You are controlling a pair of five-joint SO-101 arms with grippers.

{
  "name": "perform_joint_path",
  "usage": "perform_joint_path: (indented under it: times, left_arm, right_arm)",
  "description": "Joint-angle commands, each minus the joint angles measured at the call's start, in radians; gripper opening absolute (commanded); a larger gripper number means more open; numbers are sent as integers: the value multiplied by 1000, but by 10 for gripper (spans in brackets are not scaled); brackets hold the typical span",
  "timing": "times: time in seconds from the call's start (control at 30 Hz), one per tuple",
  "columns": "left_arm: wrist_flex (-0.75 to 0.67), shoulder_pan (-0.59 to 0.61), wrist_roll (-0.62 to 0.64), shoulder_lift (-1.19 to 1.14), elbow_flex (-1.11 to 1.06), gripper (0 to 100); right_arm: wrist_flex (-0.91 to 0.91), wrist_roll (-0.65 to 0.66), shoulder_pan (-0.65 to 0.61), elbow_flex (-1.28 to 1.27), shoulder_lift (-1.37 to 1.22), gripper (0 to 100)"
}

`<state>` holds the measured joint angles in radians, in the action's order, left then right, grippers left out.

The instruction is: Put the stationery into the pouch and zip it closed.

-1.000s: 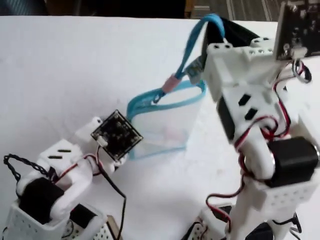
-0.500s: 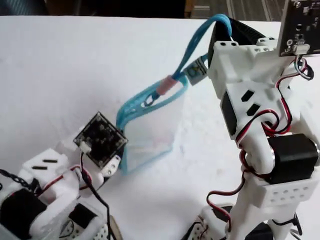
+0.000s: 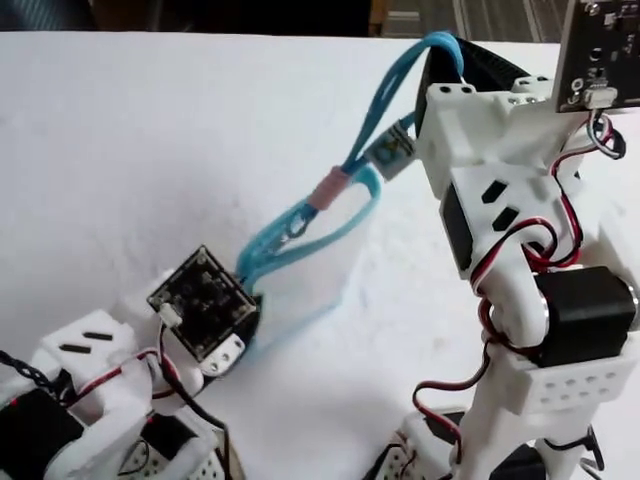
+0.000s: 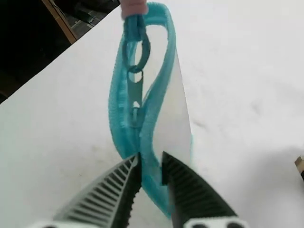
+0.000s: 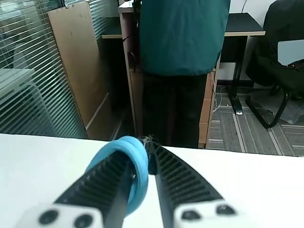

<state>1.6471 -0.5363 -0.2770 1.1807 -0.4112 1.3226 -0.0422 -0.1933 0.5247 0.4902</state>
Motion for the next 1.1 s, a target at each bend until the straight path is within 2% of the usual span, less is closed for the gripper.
perform_joint_path:
  times: [0.0, 0.07, 0.17, 0.43, 0.6, 0.8, 0.9, 0.97, 1.07]
  left_arm:
    - [21, -7, 49, -4, 14, 280]
    - [40, -7, 72, -4, 14, 315]
    - [46, -4, 77, -2, 25, 317]
    - [80, 185, 69, -2, 216, 320]
    - [84, 199, 69, -8, 233, 320]
    - [-187, 199, 77, -8, -20, 317]
    - [-269, 194, 77, -8, -112, 312]
    - [-276, 170, 77, -8, -130, 268]
    - [-256, 119, 74, -5, -130, 129]
  right_arm:
    - [2, -2, 12, 5, 18, 16]
    - [2, -2, 12, 5, 18, 16]
    - [2, -2, 13, 5, 18, 16]
    - [2, -2, 12, 5, 18, 16]
    - [2, -2, 12, 5, 18, 16]
    - [1, -3, 8, 5, 18, 16]
    - [-1, -6, 12, 5, 18, 16]
    - [-2, -6, 12, 5, 18, 16]
    - [-2, -6, 13, 5, 18, 16]
